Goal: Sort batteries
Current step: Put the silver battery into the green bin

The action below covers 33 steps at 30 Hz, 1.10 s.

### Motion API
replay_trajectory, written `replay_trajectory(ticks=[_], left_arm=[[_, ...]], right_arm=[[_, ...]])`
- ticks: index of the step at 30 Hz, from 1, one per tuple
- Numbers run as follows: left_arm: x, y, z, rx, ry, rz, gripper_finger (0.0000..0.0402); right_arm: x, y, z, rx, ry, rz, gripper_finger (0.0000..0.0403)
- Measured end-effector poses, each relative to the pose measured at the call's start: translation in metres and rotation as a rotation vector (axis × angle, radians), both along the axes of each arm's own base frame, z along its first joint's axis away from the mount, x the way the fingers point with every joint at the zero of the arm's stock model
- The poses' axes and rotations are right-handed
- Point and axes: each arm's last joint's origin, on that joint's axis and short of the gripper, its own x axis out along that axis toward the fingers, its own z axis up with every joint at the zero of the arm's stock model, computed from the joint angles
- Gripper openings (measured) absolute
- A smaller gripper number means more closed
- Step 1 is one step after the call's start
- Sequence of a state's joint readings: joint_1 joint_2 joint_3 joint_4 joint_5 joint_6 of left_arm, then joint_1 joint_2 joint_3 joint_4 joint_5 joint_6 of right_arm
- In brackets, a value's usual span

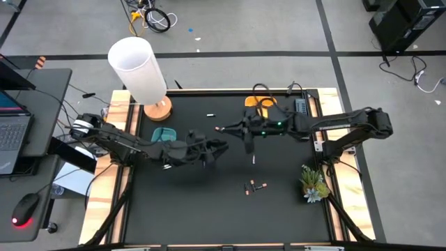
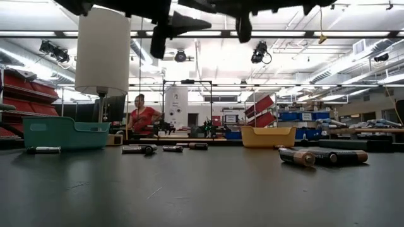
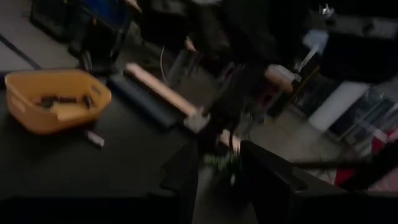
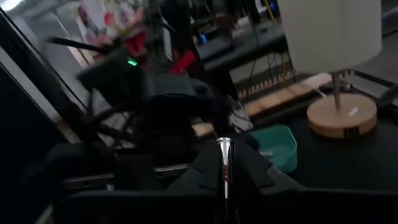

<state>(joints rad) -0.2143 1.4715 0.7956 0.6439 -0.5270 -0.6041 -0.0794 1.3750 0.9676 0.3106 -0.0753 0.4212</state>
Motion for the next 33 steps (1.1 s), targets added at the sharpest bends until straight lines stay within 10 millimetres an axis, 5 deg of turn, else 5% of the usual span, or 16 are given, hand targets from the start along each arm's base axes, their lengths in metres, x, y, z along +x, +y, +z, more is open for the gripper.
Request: replay_trajectory(ticks=[8,17,33], left_arm=[[0.006,0.021,0.008,0.007,-0.032,0.026,0.014],[0.013,0.026,0.028,0.091,-0.063,-0.05,0.0209],[0.015,0.033,0.035,0.136,-0.071,-0.031,0.0181]], right_arm=[[-0.003,0.009,0.006,-0.011,-0.023,0.029,0.0023],[-0.003,0.011,0.011,-0.023,-0.082,0.0,0.0023],[-0.003,0.012,0.009,-0.006,-0.052,0.007,0.0023]])
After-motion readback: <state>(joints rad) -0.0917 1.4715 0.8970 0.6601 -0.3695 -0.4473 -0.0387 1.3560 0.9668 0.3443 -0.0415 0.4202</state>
